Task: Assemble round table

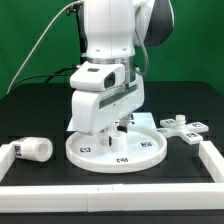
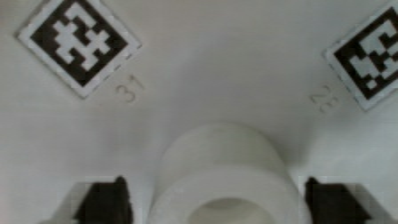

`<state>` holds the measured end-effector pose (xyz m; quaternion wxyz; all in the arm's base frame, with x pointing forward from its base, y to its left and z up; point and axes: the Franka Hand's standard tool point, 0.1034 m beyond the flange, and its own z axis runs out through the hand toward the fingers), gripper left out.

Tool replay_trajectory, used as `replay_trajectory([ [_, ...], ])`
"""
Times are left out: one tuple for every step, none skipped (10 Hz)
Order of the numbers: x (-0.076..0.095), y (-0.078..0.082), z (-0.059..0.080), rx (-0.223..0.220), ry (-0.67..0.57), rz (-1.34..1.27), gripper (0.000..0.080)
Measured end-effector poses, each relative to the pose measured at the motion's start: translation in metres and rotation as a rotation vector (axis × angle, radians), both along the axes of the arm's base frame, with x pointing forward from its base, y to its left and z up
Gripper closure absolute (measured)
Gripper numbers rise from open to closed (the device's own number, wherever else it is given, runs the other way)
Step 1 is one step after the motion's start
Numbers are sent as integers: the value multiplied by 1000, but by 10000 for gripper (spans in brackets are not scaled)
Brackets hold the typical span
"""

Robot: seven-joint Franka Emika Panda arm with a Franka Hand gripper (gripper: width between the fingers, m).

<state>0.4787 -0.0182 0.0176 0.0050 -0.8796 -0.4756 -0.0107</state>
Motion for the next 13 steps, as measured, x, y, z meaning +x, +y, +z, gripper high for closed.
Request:
replay_trajectory([
  [0, 0, 0, 0, 0, 0, 397],
  [0, 0, 0, 0, 0, -1, 397],
  [4, 0, 0, 1, -1, -24, 397],
  [12, 0, 1, 1, 3, -79, 397],
  [20, 2, 2, 2, -3, -126, 397],
  [28, 7, 1, 4, -3, -165, 397],
  [35, 14, 2, 7, 3, -189, 397],
  [44, 23, 2, 14, -6, -208, 396],
  [54, 29, 1, 18, -11, -218, 396],
  [68, 30, 1, 21, -23, -224, 395],
  [79, 29, 2, 21, -24, -229, 395],
  [84, 31, 1, 20, -7, -243, 395],
  [84, 32, 1, 15, 19, -248, 394],
])
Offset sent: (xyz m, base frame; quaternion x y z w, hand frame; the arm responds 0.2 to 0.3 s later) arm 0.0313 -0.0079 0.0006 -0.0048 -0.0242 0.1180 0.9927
